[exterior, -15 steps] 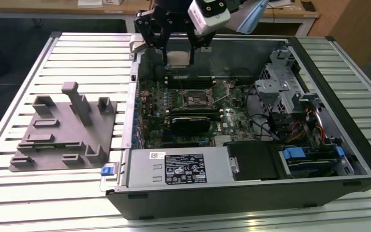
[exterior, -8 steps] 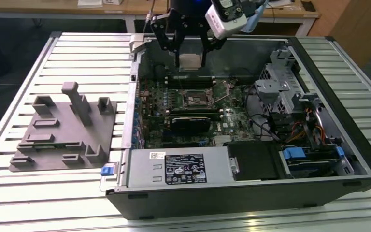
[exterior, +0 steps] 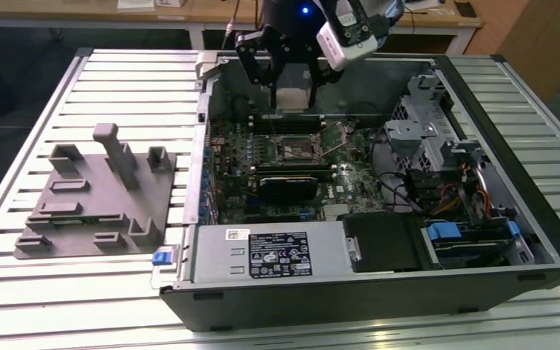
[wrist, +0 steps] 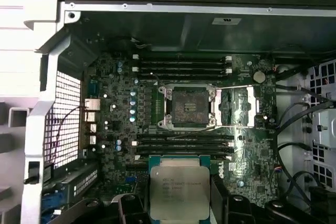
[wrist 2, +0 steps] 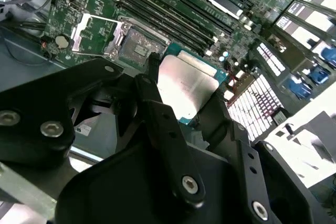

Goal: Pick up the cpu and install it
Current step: 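Pick up the cpu and move it towards the insertion slot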

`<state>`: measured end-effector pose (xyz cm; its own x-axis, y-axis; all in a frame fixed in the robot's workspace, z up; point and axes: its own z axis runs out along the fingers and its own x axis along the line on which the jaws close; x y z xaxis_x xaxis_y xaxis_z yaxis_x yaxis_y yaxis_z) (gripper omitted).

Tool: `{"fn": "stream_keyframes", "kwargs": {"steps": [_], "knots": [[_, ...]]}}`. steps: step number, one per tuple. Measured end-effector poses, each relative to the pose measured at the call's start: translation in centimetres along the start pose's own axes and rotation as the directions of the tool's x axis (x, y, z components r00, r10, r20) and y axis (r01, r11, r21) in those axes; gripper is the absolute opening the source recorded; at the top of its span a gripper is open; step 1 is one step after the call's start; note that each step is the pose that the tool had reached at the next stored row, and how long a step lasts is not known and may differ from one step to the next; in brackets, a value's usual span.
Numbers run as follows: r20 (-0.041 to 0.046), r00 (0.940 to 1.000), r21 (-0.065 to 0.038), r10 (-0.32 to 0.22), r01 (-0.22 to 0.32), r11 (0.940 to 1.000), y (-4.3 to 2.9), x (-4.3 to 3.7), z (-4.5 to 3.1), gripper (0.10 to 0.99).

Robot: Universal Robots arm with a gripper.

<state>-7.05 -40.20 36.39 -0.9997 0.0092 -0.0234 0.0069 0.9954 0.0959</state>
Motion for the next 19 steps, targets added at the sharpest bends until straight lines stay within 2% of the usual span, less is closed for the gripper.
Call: {"fn": "stream_keyframes", "kwargs": {"steps": [9, 19], "knots": [[0.0, 1.0, 0.0, 0.0, 0.0, 1.0, 0.07, -0.67, 1.57, 0.545], [0.0, 1.0, 0.0, 0.0, 0.0, 1.0, 0.65, -1.56, 2.92, 0.545]]}}
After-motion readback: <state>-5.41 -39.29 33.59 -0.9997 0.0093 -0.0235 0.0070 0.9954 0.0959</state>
